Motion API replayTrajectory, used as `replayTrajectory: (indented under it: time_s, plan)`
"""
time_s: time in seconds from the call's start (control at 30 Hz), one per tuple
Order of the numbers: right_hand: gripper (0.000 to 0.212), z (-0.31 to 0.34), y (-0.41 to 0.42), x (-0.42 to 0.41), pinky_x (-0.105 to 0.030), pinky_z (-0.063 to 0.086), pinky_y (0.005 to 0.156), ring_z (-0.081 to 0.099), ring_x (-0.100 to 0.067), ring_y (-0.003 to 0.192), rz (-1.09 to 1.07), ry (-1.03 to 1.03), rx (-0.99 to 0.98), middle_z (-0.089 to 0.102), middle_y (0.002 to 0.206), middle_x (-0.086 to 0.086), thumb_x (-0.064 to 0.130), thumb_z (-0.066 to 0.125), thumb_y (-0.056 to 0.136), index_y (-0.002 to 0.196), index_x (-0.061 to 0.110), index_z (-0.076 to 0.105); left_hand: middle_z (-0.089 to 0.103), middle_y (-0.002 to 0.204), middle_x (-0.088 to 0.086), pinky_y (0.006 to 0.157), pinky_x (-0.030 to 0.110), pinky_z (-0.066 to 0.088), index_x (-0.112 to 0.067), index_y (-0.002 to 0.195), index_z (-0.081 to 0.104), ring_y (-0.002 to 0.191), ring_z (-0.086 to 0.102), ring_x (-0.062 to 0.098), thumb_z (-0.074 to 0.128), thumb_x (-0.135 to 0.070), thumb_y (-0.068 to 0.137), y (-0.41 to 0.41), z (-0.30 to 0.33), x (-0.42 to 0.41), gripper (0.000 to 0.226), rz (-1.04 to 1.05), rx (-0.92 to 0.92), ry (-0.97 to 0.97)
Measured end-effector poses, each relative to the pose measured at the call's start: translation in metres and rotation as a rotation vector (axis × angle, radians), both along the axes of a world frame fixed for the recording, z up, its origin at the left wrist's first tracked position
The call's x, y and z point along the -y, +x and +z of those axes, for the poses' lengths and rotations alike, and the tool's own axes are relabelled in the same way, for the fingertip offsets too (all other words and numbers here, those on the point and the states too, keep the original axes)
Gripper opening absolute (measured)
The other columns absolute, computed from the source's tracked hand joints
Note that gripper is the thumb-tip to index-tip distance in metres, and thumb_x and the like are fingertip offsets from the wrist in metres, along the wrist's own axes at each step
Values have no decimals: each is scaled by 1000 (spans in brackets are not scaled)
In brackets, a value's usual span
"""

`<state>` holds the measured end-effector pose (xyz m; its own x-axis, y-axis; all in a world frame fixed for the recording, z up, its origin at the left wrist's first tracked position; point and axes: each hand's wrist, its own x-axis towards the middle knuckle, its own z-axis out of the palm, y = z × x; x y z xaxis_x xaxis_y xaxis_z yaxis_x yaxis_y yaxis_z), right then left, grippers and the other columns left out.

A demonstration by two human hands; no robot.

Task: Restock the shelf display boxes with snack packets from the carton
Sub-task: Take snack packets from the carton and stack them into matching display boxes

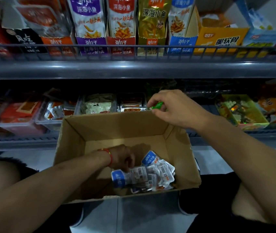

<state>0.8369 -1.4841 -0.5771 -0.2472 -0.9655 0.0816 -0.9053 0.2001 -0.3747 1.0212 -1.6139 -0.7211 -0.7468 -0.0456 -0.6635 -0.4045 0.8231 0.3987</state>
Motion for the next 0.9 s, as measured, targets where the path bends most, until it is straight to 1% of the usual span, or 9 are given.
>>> replayTrajectory:
  time_s: [0.17, 0.27, 0.33, 0.4, 0.47, 0.57, 0.67, 0.77, 0.9]
  plan:
    - [20, -2, -6, -1, -27, 55, 85, 61, 3, 93, -10, 131, 130, 67, 113, 12, 30, 63, 99, 118, 30, 69, 67, 92, -18, 75, 11, 45, -24, 90, 78, 83, 59, -8, 78, -17, 85, -15, 65, 17, 9, 62, -393, 47]
    - [26, -7, -10, -2, -27, 49, 96, 59, -4, 113, -29, 330, 274, 62, 120, 15, 31, 59, 102, 127, 34, 65, 70, 103, -9, 79, 17, 53, -23, 84, 83, 91, 66, 3, 85, -16, 78, -13, 107, 19, 9, 166, -796, 122]
    - [35, -10, -13, -2, -36, 49, 106, 55, -8, 122, -88, 369, 484, 58, 134, 11, 32, 56, 104, 139, 34, 57, 72, 105, -4, 82, 24, 57, -18, 87, 83, 93, 69, 11, 84, -16, 77, -8, 126, 21, 11, 216, -977, 188]
    - [39, -7, -14, -4, -40, 54, 102, 60, -14, 121, -179, 348, 799, 61, 136, 4, 33, 55, 104, 143, 31, 53, 72, 107, -3, 84, 28, 59, -16, 89, 83, 97, 70, 14, 82, -19, 77, -3, 135, 20, 13, 243, -1064, 193]
    - [35, -3, -14, -6, -39, 58, 95, 69, -20, 113, -184, 305, 1028, 71, 125, -5, 28, 60, 102, 137, 24, 59, 71, 112, -2, 87, 28, 58, -15, 90, 82, 103, 69, 14, 81, -16, 77, 0, 140, 15, 13, 266, -1099, 223]
    - [28, 5, -15, -7, -32, 60, 82, 73, -19, 103, -210, 159, 1166, 75, 112, -10, 12, 71, 93, 121, 12, 70, 68, 120, -3, 89, 25, 57, -13, 91, 82, 113, 65, 11, 81, -4, 78, 3, 147, 16, 15, 323, -1112, 278]
    - [25, 11, -20, -7, -32, 60, 81, 73, -19, 101, -221, 32, 1117, 77, 107, -9, 10, 73, 89, 114, 11, 71, 67, 125, 1, 87, 27, 58, -13, 102, 79, 116, 65, 12, 73, 3, 85, 2, 148, 15, 25, 472, -1083, 387]
    - [22, 16, -21, -9, -34, 58, 79, 74, -20, 101, -218, -52, 1036, 77, 105, -8, 13, 72, 91, 112, 14, 70, 73, 112, 11, 76, 29, 60, -8, 116, 66, 103, 72, 21, 67, 7, 88, -3, 147, 4, 32, 815, -929, 692]
    - [19, 23, -16, -11, -34, 59, 74, 75, -20, 97, -235, -139, 937, 78, 97, -7, 13, 72, 91, 110, 13, 70, 77, 95, 7, 79, 37, 63, -14, 117, 66, 88, 75, 17, 75, -10, 87, -5, 143, -3, 32, 738, -767, 530]
